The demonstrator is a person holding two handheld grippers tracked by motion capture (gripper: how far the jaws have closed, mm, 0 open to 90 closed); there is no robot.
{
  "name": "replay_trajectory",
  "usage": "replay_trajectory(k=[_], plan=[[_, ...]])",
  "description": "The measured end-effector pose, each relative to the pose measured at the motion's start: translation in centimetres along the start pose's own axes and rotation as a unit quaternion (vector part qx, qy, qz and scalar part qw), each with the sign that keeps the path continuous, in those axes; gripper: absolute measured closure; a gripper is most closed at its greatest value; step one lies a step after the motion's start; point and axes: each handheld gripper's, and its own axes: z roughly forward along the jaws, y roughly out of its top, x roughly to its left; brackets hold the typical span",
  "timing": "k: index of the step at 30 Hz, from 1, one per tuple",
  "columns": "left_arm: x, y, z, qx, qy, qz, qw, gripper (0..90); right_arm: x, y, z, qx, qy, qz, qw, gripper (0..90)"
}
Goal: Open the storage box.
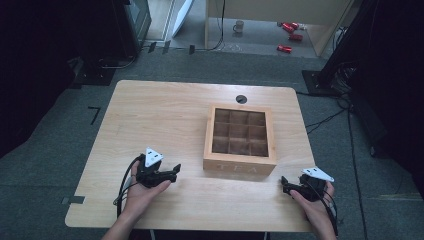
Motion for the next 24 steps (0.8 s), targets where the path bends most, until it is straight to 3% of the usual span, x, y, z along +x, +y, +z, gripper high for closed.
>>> replay_trajectory(k=[18, 24], plan=[[-3.9, 1.6, 2.2, -0.001, -0.056, 0.029, 0.9980, 25.3, 0.1, 0.0, 0.1, 0.007, 0.005, -0.005, 0.9999, 0.8], [-4.5, 2.0, 2.8, -0.003, -0.059, 0.027, 0.9979, 34.0, 0.1, 0.0, 0.1, 0.008, 0.005, -0.005, 0.9999, 0.6]])
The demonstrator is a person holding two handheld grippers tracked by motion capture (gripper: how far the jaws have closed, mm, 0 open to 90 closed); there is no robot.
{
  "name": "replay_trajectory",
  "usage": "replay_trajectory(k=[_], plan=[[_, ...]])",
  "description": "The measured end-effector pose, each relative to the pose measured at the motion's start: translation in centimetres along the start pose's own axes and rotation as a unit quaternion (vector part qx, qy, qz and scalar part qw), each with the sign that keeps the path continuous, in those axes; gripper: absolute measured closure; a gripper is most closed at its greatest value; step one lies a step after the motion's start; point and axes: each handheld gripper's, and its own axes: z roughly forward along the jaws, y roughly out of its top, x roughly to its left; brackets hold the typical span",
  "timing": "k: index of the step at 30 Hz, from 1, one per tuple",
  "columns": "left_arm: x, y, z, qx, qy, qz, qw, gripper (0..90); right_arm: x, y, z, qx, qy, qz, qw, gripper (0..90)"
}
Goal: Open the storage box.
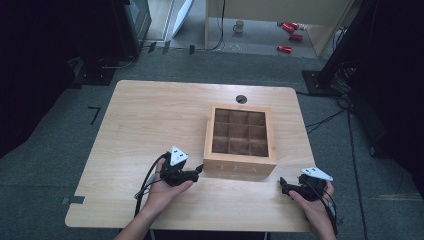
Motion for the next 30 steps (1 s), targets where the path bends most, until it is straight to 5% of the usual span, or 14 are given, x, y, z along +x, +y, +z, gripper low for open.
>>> replay_trajectory(k=[5, 14, 25, 30], plan=[[-0.5, 0.3, 0.4, -0.005, -0.007, 0.013, 0.9999, 44.5, 0.0, 0.0, 0.0, 0.000, 0.000, -0.001, 1.0000, 0.6], [-0.9, 0.5, 1.4, -0.001, -0.053, 0.014, 0.9985, 64.9, 0.0, 0.0, 0.0, 0.001, -0.001, -0.001, 1.0000, 0.2], [-0.4, 1.1, 1.1, 0.003, -0.071, 0.012, 0.9974, 68.5, 0.2, -0.2, -0.3, -0.005, -0.009, -0.011, 0.9999, 0.4], [-0.3, 1.4, 0.8, 0.000, -0.074, 0.015, 0.9971, 71.3, 0.2, -0.1, -0.6, -0.009, 0.001, 0.004, 1.0000, 1.2]])
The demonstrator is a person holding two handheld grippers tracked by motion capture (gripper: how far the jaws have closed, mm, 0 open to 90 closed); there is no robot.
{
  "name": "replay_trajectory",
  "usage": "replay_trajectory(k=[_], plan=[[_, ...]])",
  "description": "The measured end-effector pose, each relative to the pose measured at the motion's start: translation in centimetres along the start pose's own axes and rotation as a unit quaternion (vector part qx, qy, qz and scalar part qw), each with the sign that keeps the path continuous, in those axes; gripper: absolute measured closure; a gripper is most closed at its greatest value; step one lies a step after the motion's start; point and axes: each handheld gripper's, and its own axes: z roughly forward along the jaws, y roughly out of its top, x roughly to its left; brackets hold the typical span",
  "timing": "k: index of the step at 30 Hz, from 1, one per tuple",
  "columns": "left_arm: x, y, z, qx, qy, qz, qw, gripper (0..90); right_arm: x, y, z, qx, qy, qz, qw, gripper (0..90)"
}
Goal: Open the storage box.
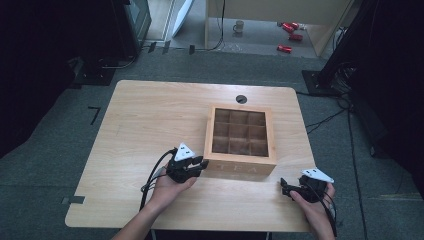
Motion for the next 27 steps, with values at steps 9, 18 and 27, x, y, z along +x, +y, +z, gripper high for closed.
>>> replay_trajectory(k=[9, 18, 27], plan=[[-0.2, 0.2, 0.0, 0.002, 0.008, 0.012, 0.9999, 71.9, 1.2, 0.6, -0.7, -0.029, 0.030, 0.006, 0.9991, 2.6], [-0.3, 0.7, -0.2, 0.002, 0.007, 0.024, 0.9997, 72.2, 3.7, 2.1, -1.4, -0.071, 0.063, 0.004, 0.9955, 4.7], [-0.3, 0.9, -0.3, 0.002, 0.008, 0.028, 0.9996, 71.9, 4.7, 3.2, -1.3, -0.091, 0.077, 0.028, 0.9925, 7.4]])
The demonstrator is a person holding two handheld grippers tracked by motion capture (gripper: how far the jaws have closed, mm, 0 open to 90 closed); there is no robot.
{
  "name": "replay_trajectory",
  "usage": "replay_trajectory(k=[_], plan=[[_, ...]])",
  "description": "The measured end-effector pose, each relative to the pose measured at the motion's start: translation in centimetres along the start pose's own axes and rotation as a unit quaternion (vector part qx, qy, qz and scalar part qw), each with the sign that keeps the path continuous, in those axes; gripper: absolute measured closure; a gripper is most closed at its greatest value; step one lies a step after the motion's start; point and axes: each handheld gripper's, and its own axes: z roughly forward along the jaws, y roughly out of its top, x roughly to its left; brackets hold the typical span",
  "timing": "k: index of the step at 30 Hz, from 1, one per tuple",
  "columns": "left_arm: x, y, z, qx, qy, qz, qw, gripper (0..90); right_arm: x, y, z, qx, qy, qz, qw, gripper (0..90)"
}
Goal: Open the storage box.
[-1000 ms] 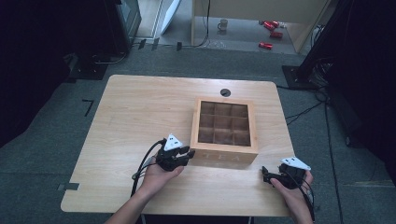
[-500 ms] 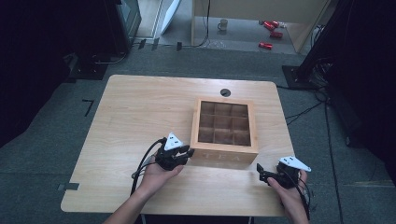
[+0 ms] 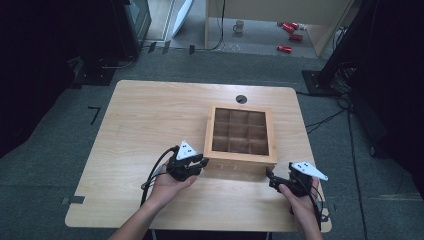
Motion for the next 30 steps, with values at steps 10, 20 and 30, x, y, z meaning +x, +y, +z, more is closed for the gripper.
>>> replay_trajectory(k=[10, 20, 30], plan=[[0.03, 0.08, 0.02, -0.001, 0.002, -0.001, 1.0000, 71.8, 0.33, 0.54, 0.27, -0.007, 0.006, 0.013, 0.9999, 15.3], [0.04, 0.15, 0.00, -0.005, -0.001, -0.003, 1.0000, 71.0, 0.62, 0.49, 0.11, -0.022, 0.024, -0.007, 0.9994, 29.5], [0.25, -0.16, -0.10, -0.007, -0.001, -0.008, 0.9999, 67.5, 0.97, 0.42, -0.01, -0.031, 0.026, -0.034, 0.9986, 35.6]])
